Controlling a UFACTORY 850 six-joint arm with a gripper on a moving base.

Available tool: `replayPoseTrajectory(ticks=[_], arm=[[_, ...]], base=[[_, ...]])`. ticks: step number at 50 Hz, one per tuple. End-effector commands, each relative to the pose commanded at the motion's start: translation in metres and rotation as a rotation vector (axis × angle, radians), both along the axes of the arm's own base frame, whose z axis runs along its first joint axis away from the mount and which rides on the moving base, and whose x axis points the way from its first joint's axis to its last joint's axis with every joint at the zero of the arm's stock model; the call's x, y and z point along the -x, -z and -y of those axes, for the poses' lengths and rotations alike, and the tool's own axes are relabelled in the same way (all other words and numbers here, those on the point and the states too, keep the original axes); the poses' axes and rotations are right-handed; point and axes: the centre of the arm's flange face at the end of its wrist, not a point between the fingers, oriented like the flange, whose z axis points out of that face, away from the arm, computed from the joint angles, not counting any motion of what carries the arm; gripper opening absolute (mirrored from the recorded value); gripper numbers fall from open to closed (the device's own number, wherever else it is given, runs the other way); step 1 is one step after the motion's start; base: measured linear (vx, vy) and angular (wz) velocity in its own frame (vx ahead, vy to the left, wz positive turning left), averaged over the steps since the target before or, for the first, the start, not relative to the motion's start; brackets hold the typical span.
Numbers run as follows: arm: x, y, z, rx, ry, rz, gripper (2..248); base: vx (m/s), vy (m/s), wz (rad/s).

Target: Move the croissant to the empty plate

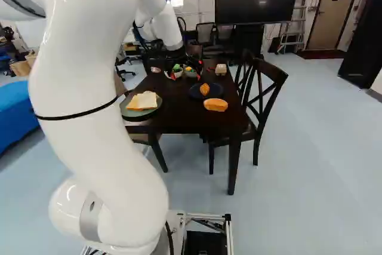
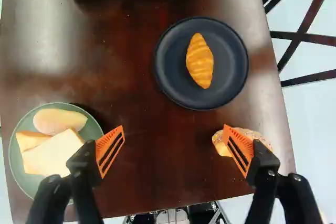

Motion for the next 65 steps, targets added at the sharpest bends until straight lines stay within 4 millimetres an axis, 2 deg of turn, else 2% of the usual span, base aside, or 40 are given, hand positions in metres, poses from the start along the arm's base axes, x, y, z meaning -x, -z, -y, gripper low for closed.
replayPoseTrajectory(ticks=[34, 65], arm=[[0.009, 0.009, -0.002, -0.005, -0.012, 0.035, 247], [0.035, 0.034, -0.008, -0.015, -0.041, 0.128, 247]], base=[[0.000, 0.000, 0.000], [0.000, 0.000, 0.000]])
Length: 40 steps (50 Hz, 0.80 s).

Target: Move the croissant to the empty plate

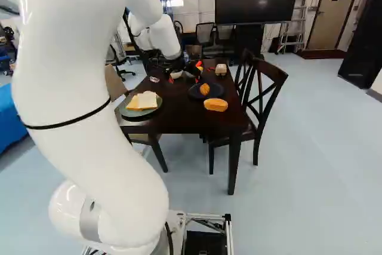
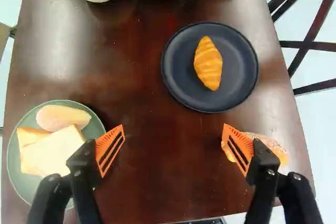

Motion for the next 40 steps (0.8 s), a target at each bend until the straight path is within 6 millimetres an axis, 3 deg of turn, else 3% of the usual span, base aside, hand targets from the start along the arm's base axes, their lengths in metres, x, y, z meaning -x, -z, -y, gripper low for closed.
replayPoseTrajectory(ticks=[20, 40], arm=[[0.028, 0.024, -0.005, -0.008, -0.024, 0.092, 247], [0.069, 0.054, -0.011, -0.014, -0.048, 0.210, 247]], base=[[0.000, 0.000, 0.000], [0.000, 0.000, 0.000]])
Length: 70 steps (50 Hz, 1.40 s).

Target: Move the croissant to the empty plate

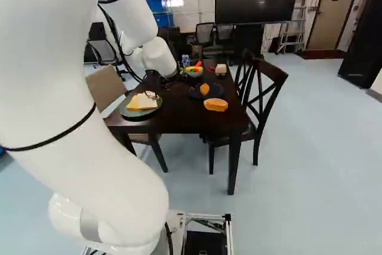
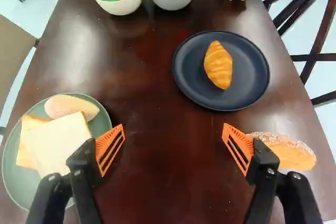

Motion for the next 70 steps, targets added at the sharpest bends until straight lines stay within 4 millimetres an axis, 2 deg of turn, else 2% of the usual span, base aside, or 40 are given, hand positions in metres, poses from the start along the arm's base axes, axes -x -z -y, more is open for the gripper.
replayPoseTrajectory(ticks=[39, 70], arm=[[0.097, 0.059, -0.008, 0.003, -0.027, 0.243, 247], [0.155, 0.089, -0.010, 0.014, -0.031, 0.370, 247]], base=[[0.000, 0.000, 0.000], [0.000, 0.000, 0.000]])
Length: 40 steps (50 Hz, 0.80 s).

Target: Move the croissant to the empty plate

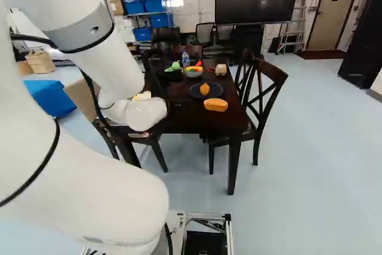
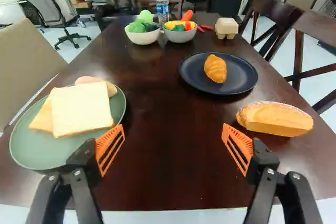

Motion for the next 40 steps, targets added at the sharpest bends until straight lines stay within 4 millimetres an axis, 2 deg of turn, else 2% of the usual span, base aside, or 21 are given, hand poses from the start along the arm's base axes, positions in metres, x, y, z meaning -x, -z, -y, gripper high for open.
replayPoseTrajectory(ticks=[18, 40], arm=[[0.022, 0.011, 0.000, 0.006, 0.000, 0.047, 247], [0.037, 0.017, -0.001, 0.009, 0.001, 0.077, 247]], base=[[0.000, 0.000, 0.000], [0.000, 0.000, 0.000]])
